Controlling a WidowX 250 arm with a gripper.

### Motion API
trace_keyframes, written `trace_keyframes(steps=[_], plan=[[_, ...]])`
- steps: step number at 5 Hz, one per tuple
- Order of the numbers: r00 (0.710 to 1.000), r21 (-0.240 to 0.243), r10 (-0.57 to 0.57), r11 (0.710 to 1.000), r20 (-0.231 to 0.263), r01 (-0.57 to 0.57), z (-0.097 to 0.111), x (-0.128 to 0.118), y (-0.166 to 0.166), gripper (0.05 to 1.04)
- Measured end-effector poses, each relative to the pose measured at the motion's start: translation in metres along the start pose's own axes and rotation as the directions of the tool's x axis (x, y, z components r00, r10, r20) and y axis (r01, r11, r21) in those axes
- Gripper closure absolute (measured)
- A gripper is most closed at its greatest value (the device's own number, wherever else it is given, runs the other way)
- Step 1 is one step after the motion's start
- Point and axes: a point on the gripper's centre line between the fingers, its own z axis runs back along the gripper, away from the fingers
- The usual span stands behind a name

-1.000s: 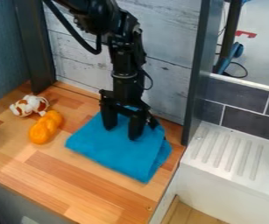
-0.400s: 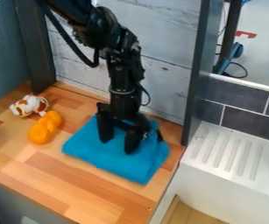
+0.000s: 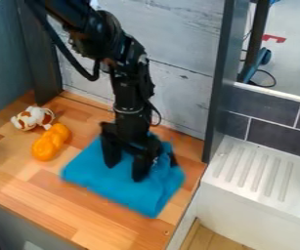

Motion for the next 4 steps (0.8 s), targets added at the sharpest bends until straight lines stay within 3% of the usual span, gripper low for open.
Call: trace_keyframes(steps=[2, 4], plan=[[0.996, -0.007, 0.048, 0.999, -0.076, -0.049, -0.006, -0.040, -0.006, 0.081], [0.992, -0.039, 0.046, 0.998, -0.116, -0.051, -0.005, -0.051, -0.005, 0.081]])
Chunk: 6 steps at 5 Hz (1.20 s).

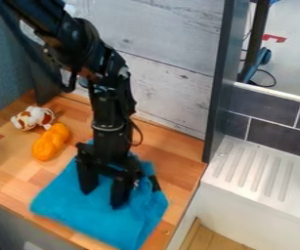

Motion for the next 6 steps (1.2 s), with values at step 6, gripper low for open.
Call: trace_keyframes(steps=[6], plan=[[0.998, 0.110, -0.014, 0.994, 0.056, 0.008, 0.100, -0.036, 0.034, 0.081]])
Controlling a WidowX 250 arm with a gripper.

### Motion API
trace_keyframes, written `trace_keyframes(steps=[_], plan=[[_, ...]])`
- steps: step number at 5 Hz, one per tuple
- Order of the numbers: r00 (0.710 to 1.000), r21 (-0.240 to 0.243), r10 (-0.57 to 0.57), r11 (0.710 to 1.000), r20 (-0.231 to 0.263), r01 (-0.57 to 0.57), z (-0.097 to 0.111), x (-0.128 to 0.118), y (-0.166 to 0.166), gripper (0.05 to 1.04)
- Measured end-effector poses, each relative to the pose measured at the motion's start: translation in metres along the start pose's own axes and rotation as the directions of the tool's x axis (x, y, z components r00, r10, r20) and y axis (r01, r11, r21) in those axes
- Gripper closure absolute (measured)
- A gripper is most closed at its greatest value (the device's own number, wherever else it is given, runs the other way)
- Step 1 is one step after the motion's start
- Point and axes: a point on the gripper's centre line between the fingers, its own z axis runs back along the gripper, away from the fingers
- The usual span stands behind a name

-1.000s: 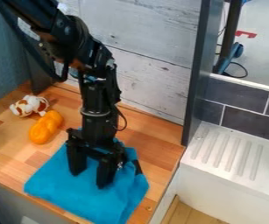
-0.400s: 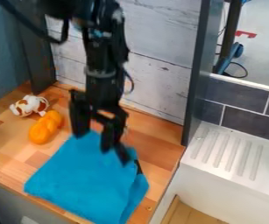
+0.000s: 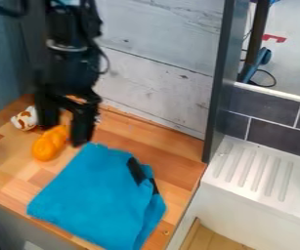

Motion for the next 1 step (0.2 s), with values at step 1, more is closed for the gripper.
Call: trace_keyframes(steps=[1], plan=[[1.000, -0.027, -0.005, 1.000, -0.018, 0.004, -0.0050, -0.0058, 0.0085, 0.083]])
